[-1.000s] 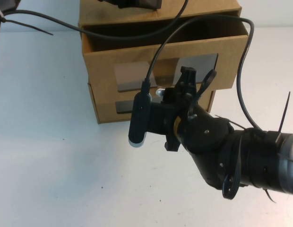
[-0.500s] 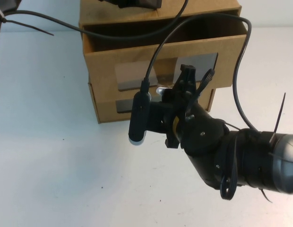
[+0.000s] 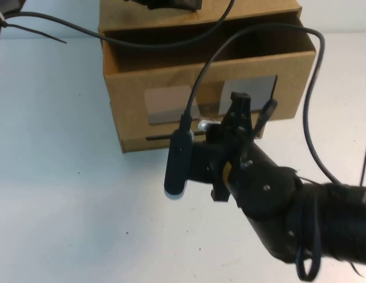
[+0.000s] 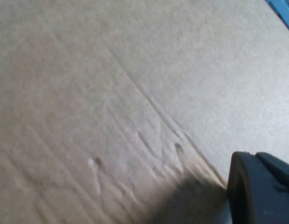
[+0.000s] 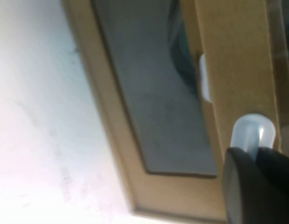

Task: Open the shoe box
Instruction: 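Pull the top drawer of the cardboard box fully open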

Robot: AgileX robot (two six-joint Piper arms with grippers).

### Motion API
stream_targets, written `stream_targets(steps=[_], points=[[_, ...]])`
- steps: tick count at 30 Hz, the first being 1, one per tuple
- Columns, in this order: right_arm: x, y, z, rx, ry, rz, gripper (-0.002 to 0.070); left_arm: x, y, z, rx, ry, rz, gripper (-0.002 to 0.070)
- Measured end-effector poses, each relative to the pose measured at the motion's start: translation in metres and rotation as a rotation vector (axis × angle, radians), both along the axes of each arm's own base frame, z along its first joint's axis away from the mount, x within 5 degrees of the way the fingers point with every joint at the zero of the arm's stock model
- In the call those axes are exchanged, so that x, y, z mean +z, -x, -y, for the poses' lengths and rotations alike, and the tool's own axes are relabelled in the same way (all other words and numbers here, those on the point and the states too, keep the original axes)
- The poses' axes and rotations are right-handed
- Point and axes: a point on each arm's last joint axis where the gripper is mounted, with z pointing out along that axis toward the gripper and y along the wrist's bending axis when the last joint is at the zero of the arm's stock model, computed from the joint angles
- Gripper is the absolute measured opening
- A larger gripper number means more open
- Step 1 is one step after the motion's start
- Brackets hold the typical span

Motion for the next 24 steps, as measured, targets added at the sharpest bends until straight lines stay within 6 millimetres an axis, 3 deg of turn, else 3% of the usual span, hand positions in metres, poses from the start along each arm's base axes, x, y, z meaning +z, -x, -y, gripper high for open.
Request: stream_targets(steps=[14,24], points=[[0.013,0.055,0.025,-0.026,-0.158,-0.176,0.001,0.0,0.0,0.0,-0.001,0.001,0.0,-0.0006],[0.006,0.062,0.028,-0.066,-0.172,-0.291,0.0013,0.0,0.0,0.0,-0.001,0.003,-0.006,-0.0006]])
